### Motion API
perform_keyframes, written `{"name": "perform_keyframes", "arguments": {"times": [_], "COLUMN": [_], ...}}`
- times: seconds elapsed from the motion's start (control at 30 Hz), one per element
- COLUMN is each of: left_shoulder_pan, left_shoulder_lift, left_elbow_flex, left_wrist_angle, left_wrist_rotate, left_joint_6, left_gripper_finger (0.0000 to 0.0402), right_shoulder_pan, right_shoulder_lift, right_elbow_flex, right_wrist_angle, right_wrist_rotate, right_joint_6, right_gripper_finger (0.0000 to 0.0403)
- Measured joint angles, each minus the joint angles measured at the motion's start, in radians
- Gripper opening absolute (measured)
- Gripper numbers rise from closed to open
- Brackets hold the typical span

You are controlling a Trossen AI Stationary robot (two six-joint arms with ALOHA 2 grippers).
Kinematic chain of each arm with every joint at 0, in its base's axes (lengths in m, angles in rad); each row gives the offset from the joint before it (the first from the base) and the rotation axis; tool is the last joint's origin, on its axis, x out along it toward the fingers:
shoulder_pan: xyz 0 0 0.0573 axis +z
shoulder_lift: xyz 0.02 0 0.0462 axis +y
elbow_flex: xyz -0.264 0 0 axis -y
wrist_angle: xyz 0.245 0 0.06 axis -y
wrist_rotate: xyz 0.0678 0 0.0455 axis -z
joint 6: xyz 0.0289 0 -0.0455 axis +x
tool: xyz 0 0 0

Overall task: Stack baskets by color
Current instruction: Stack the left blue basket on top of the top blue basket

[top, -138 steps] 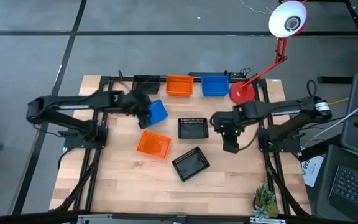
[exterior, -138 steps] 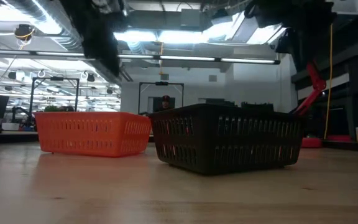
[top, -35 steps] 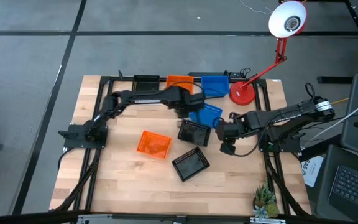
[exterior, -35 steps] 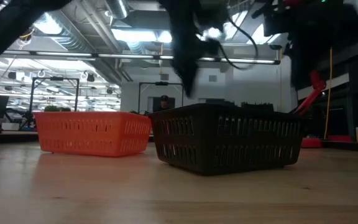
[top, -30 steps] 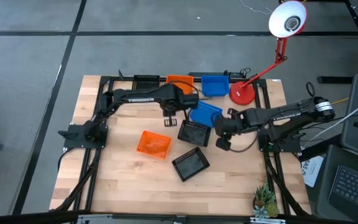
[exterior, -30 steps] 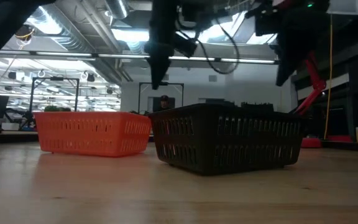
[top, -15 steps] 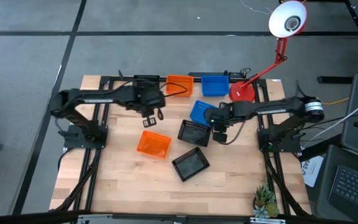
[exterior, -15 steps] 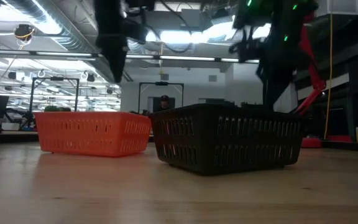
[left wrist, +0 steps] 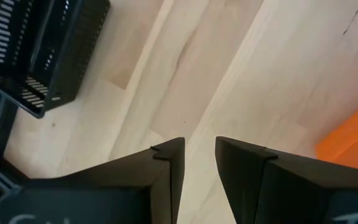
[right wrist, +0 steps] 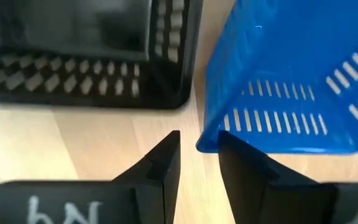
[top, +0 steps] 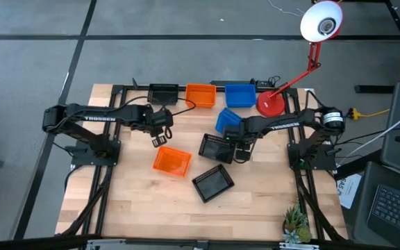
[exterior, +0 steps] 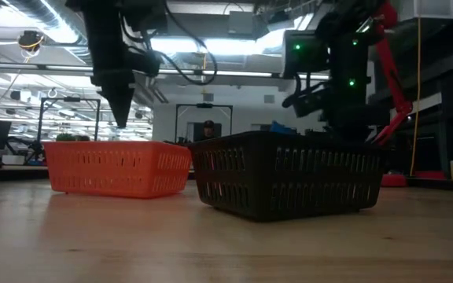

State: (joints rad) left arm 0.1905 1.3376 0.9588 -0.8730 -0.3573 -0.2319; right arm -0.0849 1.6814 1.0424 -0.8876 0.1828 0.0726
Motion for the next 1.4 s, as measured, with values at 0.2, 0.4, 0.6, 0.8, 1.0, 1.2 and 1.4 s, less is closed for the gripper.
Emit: {"name": "perform_keyframes", "arguments": {"times": [0.2, 0.4, 0.6, 0.8, 1.0, 1.2, 1.4], "left_shoulder_pan": [0.000, 0.000, 0.000, -0.015, -0.097, -0.142, -0.155], "left_shoulder_lift": [0.002, 0.002, 0.002, 0.003, -0.044, -0.190, -0.329], "left_elbow_flex": [-0.004, -0.004, -0.005, -0.005, -0.018, -0.150, -0.312], "left_wrist_angle": [0.034, 0.067, 0.080, 0.087, 0.122, 0.252, 0.390], "left_wrist_rotate": [0.000, 0.000, -0.001, -0.003, -0.090, -0.100, -0.092], "left_joint_6": [-0.001, 0.004, 0.005, 0.008, 0.084, 0.071, 0.020], "left_gripper_finger": [0.0082, 0.0082, 0.0082, 0.0082, 0.0082, 0.0082, 0.0082], "right_shoulder_pan": [0.000, 0.000, 0.000, 0.001, 0.000, 0.000, 0.000], "right_shoulder_lift": [-0.008, -0.008, -0.010, -0.010, -0.009, -0.009, -0.004], "right_elbow_flex": [0.028, 0.098, 0.180, 0.163, 0.118, 0.082, 0.080], "right_wrist_angle": [-0.159, -0.310, -0.329, -0.212, -0.162, -0.135, -0.043], "right_wrist_rotate": [0.006, 0.008, 0.050, -0.032, -0.035, -0.038, -0.040], "right_joint_6": [0.029, 0.042, 0.042, -0.033, -0.053, -0.059, -0.084], "right_gripper_finger": [0.0108, 0.0108, 0.0108, 0.0108, 0.0108, 0.0108, 0.0108]}}
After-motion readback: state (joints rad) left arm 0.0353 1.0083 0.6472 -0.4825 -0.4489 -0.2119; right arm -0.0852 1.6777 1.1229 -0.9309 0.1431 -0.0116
